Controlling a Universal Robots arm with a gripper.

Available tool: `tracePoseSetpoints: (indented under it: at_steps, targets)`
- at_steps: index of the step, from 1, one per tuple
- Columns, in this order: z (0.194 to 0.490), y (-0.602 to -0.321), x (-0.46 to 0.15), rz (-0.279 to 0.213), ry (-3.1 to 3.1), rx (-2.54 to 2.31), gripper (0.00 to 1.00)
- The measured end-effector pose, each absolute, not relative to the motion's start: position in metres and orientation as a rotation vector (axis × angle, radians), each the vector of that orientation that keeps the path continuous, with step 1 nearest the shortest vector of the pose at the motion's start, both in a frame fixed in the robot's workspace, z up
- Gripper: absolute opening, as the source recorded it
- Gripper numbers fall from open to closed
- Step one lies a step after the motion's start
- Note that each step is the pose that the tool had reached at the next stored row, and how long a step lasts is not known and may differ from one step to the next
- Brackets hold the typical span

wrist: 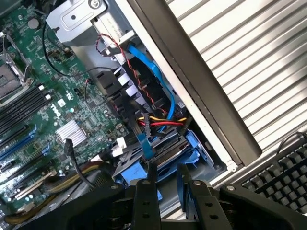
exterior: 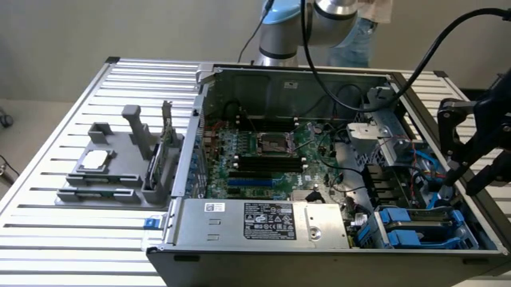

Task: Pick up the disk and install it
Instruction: 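Insert the first disk wire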

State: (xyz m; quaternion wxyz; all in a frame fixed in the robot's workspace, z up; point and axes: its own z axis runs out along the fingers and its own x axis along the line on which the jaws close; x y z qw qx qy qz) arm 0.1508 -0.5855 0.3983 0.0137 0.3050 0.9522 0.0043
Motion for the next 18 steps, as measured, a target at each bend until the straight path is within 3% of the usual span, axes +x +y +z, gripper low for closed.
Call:
tracePoseSetpoints:
  at_steps: [18]
  targets:
    - [0.368, -0.578, 0.168, 0.005, 2.935, 1.081, 0.31]
